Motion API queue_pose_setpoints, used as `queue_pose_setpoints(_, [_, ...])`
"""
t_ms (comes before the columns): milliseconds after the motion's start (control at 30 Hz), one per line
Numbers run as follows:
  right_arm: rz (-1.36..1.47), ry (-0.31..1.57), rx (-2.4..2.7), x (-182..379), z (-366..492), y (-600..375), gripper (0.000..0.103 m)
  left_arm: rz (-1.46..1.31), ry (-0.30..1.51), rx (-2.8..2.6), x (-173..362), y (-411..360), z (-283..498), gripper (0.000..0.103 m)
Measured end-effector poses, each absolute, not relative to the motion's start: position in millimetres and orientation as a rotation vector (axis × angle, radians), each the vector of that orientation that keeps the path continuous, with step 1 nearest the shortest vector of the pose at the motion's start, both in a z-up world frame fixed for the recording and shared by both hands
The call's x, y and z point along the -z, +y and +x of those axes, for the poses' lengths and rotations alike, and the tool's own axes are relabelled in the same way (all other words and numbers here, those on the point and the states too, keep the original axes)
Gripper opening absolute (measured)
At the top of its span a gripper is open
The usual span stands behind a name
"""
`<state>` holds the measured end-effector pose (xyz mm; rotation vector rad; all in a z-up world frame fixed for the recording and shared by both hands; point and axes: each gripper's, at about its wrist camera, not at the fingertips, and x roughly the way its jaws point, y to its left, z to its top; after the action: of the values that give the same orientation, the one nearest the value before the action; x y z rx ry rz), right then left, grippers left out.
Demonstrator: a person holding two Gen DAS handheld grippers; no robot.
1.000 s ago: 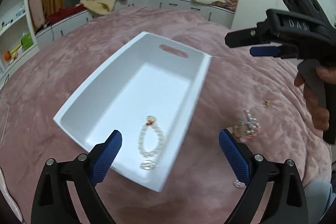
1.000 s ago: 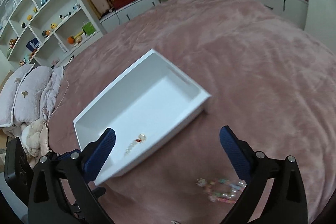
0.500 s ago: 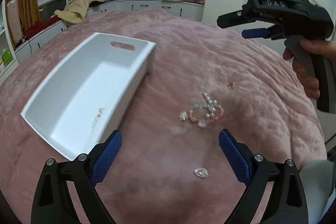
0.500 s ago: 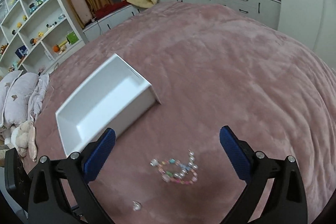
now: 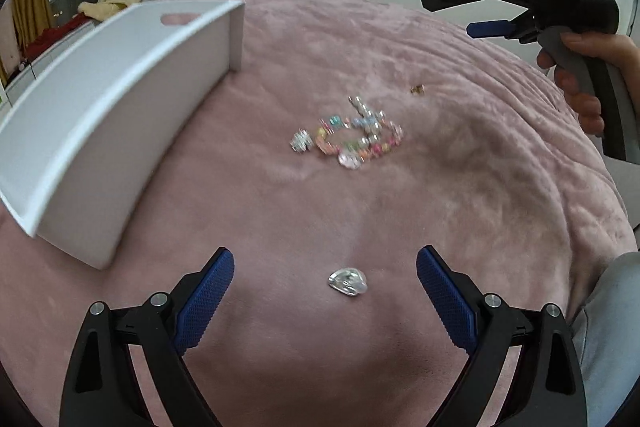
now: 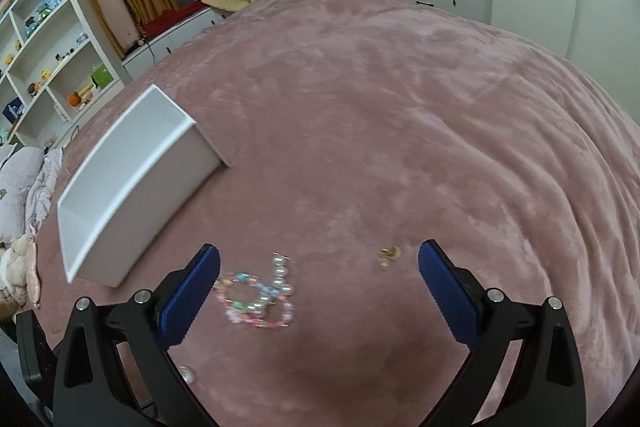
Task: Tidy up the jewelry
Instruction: 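Move the right gripper to the gold heart charm and grasp it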
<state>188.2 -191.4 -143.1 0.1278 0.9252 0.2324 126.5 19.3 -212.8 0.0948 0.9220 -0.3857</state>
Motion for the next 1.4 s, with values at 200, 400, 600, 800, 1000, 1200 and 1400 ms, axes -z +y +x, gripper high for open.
queue_pose_setpoints(200, [0.047, 0.931, -0.183, 176, 192, -203, 0.096, 0.067, 0.917, 0.380, 233, 12, 124, 0.094])
queue_pose_setpoints(400, [0.051, 0.912, -0.201, 208, 194, -214, 0.085, 0.060, 0.898, 0.379, 244, 4, 126, 0.085])
queue_pose_setpoints(600, [0.063, 0.912, -0.227, 228, 199, -211, 0.075, 0.058, 0.912, 0.360, 257, 0, 130, 0.080])
queue_pose_setpoints(800, [-0.092, 0.945, -0.225, 249, 204, -186, 0.061, 0.049, 0.917, 0.352, 260, 3, 131, 0.072])
queue_pose_setpoints(1000, [-0.118, 0.932, -0.267, 256, 198, -179, 0.042, 0.054, 0.915, 0.360, 258, 2, 127, 0.056])
queue_pose_setpoints(1200, [-0.106, 0.922, -0.277, 254, 195, -180, 0.027, 0.036, 0.922, 0.375, 256, 3, 123, 0.034])
queue_pose_setpoints(1400, [-0.040, 0.917, -0.298, 253, 193, -189, 0.017, 0.039, 0.922, 0.378, 256, 3, 123, 0.029])
